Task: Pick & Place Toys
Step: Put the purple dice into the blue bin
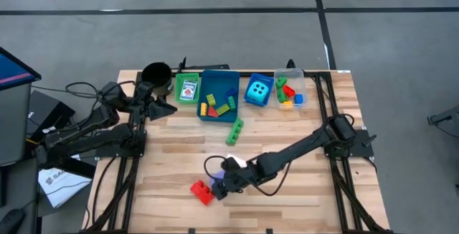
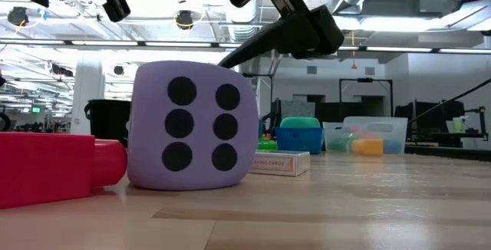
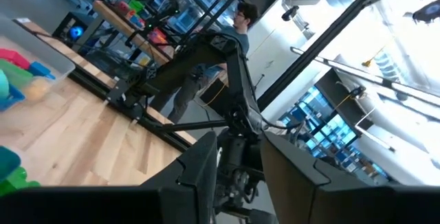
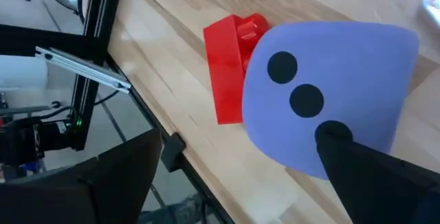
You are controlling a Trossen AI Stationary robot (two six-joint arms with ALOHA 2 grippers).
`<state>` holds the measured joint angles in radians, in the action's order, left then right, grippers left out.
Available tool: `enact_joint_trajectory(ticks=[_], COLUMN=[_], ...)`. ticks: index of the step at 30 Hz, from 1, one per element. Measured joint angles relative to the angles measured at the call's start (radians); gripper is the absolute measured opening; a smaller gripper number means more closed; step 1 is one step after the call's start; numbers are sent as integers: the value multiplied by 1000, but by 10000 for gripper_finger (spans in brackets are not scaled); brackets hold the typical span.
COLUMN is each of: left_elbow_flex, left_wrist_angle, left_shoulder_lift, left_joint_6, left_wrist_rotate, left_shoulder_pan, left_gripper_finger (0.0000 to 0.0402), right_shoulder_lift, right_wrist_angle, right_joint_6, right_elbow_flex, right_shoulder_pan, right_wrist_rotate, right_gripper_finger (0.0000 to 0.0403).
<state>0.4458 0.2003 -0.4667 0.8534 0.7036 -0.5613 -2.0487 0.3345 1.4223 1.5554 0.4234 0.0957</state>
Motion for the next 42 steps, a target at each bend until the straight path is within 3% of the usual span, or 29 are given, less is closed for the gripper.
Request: enact_joint_trajectory(ticks=[10,12,16,23,33,42], left_elbow_flex=[0,0,0,0,0,0], left_wrist_angle=[-2,-2,-3,-5,-5,-5], left_shoulder_lift=[0,-1,-12,-39,-52,-52], left_joint_6=[-11,-11,-11,-11,-11,-11], left_wrist_rotate=[0,0,0,0,0,0], left_shoulder_pan=[0,0,0,0,0,0], left_gripper_finger=[108,108,108,108,108,108], right_shoulder_lift=[-16,-3,13,21,17,15], right_wrist_angle=[369,512,602,620,595,609], right_joint_6=[44,57,-19,-33,-46,-174], right_elbow_flex=[1,15,65,171,171,171], right_shoulder_pan=[-14,-14,-9,-12,-45,-82], right_wrist_rotate=[-150,-143,-125,-64,-69,-72], right_gripper_finger=[388,388,388,388,388,388])
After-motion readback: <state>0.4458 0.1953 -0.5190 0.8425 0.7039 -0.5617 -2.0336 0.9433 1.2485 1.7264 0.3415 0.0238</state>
